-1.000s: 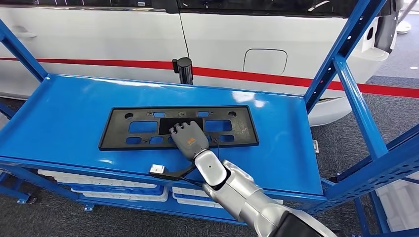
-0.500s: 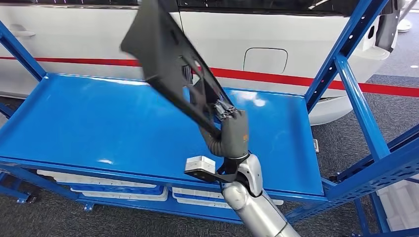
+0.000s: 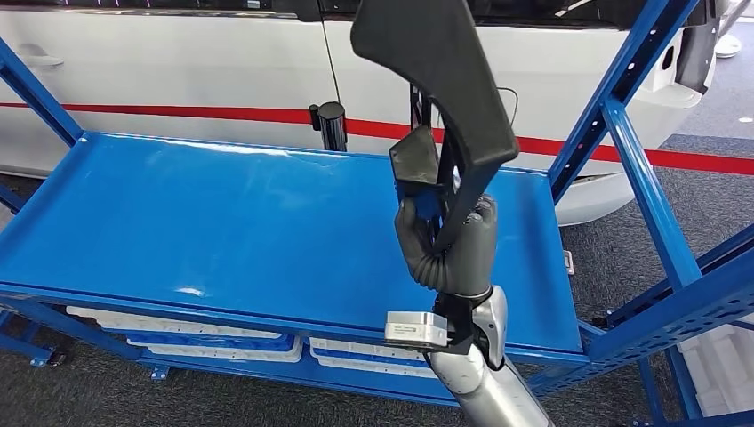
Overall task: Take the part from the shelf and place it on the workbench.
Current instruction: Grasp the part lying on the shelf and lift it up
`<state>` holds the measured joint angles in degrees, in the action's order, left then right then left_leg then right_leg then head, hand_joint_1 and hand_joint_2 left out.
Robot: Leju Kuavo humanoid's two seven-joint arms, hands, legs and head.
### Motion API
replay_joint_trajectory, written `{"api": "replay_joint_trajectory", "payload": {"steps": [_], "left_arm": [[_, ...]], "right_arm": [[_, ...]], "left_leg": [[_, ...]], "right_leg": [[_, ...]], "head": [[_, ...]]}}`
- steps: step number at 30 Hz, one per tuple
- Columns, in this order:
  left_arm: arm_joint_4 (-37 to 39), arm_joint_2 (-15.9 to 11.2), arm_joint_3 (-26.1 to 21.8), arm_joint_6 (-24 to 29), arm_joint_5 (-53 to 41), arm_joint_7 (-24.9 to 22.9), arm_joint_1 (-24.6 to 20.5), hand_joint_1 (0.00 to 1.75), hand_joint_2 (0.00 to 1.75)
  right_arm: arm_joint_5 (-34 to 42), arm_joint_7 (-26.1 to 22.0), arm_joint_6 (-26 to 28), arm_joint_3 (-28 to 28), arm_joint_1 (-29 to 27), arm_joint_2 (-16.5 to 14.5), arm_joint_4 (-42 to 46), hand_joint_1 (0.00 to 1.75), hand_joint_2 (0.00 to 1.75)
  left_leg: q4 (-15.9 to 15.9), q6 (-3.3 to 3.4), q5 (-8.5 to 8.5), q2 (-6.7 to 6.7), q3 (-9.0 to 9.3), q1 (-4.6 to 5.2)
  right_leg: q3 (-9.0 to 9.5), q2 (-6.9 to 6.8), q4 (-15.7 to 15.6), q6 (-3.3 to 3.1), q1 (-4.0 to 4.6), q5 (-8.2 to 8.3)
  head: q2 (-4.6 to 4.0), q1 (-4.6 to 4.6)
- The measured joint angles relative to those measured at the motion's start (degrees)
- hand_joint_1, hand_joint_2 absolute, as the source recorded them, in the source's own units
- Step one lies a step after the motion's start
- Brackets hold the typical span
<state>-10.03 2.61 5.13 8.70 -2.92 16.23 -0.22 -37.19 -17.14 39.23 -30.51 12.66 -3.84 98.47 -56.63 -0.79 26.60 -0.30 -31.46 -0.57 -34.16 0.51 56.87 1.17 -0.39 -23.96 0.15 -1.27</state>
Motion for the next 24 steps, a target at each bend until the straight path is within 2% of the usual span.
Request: {"api": "replay_joint_trajectory", "payload": {"steps": [3, 7, 11, 24], "left_arm": [[0.0, 0.03, -0.25, -0.27, 0.22, 0.66, 0.0, 0.0, 1.75], [0.01, 0.02, -0.69, 0.94, 0.77, 1.2, 0.0, 0.0, 1.75], [0.01, 0.01, -1.08, 1.95, 1.09, 1.13, 0.0, 0.0, 1.75], [0.0, 0.12, -2.27, 3.45, 1.69, 1.13, 0.0, 0.0, 1.75]], "right_arm": [[6.92, -0.73, -3.54, -0.08, 0.03, 1.22, 1.61, 1.75, 1.75], [16.95, -0.77, -11.58, -0.19, 0.21, 3.6, 3.47, 1.75, 1.75], [22.45, -0.93, -16.9, -0.25, 0.37, 5.8, 4.0, 1.75, 1.75], [25.24, -1.78, -18.94, -0.44, 0.26, 7.73, 4.54, 1.75, 1.75]], "left_leg": [[0.0, 0.0, 0.0, 0.0, -0.01, 0.01], [0.0, 0.0, 0.0, -0.01, -0.03, 0.03], [0.0, 0.01, 0.0, -0.02, -0.03, 0.02], [0.0, 0.0, 0.0, -0.01, -0.02, 0.01]], "right_leg": [[0.01, 0.0, 0.0, 0.0, -0.01, 0.0], [0.01, -0.01, 0.0, 0.0, -0.02, 0.0], [0.0, -0.01, 0.0, 0.0, -0.02, 0.0], [0.0, 0.0, 0.0, 0.0, -0.01, 0.0]], "head": [[0.0, 0.0], [0.0, 0.0], [0.0, -0.01], [0.0, 0.0]]}}
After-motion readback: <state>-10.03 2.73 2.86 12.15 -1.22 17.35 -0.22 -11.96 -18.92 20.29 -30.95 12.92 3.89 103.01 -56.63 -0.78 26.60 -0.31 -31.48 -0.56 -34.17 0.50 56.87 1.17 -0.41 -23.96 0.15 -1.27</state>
